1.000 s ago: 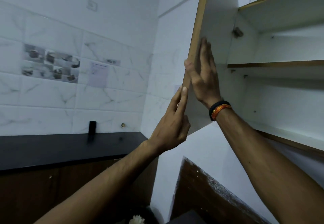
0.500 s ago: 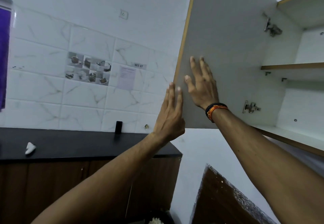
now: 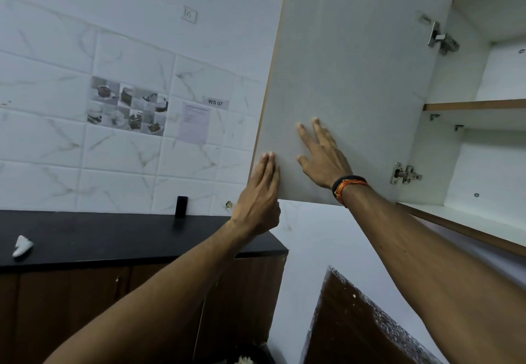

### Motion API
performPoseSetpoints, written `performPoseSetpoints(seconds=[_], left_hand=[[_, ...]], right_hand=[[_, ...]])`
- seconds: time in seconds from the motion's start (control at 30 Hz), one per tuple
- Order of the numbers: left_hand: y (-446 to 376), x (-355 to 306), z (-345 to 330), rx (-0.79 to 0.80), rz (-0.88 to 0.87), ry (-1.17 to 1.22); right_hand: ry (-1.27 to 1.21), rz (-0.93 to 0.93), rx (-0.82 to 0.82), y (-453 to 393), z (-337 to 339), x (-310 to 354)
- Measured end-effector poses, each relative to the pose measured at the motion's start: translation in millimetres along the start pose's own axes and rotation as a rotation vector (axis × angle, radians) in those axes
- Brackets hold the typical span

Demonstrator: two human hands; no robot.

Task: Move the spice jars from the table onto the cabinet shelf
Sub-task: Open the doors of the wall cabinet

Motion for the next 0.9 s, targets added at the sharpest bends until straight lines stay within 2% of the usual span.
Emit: performPoseSetpoints(seconds=[0.3,0.5,0.67,0.9], left_hand=[[-6,-6,-14,-0.024,0.029,-0.024],[-9,-34,-15,-0.055,-0.019,0.007],[-22,-82,-27,-0.023,-0.179,0.180],[-36,-190,-40,0.063,-0.258,0.503]], right_hand=[[0.074,0.043,0.062,0,1,-10],[0.246,0.031,0.039,33,28,-35],[0.425,0.030,0.022,80,74,-81],[0.672,-0.148,0.063,156,158,-149]])
Point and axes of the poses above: each hand's wrist, its own y-axis away from the middle knuckle, its own z-axis out of the back of the hand, x = y × z, the point moved 6 cm from there along -y, towards the middle knuckle, and after that the axes turned 4 degrees about z, right-handed, at the moved point
